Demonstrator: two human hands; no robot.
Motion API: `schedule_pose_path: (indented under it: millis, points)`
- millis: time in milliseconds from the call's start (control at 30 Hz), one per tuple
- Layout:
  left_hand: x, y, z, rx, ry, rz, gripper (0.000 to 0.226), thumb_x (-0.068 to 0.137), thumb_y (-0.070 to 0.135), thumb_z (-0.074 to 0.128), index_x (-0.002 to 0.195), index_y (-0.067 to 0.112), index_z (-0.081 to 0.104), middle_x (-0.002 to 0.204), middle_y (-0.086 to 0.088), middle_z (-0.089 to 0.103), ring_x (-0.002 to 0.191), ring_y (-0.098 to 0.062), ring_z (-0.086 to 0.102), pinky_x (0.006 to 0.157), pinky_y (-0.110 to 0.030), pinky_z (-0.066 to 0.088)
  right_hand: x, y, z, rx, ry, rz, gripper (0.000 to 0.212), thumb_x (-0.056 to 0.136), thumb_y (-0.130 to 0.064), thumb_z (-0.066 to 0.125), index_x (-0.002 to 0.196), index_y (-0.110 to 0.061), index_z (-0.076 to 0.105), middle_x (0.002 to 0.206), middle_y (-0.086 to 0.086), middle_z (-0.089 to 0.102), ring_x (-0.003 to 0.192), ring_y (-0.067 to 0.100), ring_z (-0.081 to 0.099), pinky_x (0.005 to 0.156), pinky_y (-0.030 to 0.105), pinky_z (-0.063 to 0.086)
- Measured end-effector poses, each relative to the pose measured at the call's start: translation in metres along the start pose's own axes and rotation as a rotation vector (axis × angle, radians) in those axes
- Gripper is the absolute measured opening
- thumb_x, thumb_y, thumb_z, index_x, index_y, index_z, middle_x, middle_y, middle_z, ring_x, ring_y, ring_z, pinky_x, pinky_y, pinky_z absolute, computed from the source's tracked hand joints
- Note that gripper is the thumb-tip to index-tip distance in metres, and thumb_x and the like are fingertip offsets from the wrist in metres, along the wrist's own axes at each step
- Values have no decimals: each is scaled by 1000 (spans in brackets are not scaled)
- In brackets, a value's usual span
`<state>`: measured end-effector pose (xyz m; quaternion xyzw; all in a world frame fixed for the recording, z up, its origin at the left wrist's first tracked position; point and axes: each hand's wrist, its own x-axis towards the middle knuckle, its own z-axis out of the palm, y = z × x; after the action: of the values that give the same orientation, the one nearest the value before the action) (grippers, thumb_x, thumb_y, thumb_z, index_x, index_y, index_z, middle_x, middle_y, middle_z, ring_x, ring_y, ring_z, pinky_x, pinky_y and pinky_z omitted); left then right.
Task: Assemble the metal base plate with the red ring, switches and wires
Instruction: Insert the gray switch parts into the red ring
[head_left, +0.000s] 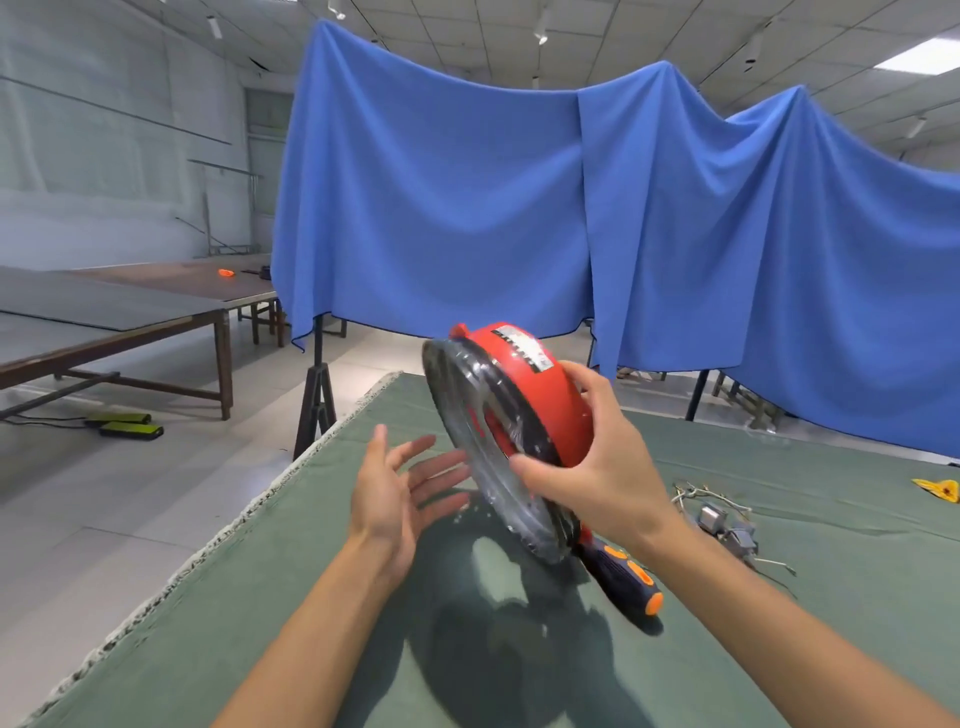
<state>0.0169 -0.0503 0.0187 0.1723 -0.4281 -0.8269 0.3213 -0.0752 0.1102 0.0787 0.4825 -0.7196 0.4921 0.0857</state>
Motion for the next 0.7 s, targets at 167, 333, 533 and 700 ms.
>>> schedule_pose_path:
  millis: [167, 333, 533, 700]
  points:
    - [4, 10, -13, -96, -2, 6, 70, 93, 64, 26, 123, 6, 49, 89, -16, 66, 70, -26, 66, 66, -41, 56, -14, 11, 13, -399, -246, -205, 95, 61, -49, 72, 143, -32, 28, 128, -13, 50, 109, 6, 48, 97, 27, 41]
    - [6, 9, -16, 18, 101, -60, 64, 91, 62, 37, 103, 2, 56, 83, -15, 67, 66, -27, 64, 65, -39, 55, -19, 24, 24, -586, -341, -292, 92, 64, -58, 65, 143, -33, 24, 127, -13, 47, 108, 10, 41, 94, 28, 35]
    - [8, -1, -13, 87, -19, -120, 31, 90, 33, 54, 96, 5, 67, 76, -10, 72, 62, -22, 69, 58, -32, 58, -23, 44, 26, -653, -388, -249, 94, 69, -61, 69, 144, -42, 16, 135, -18, 42, 112, 8, 34, 92, 22, 27]
    - [14, -12, -17, 376, 162, -110, 33, 89, 42, 57, 81, 12, 68, 65, -4, 70, 52, -16, 65, 48, -26, 52, -27, 47, 26, -637, -432, -231, 77, 82, -48, 64, 146, -42, 22, 124, -16, 50, 104, 9, 34, 95, 26, 32]
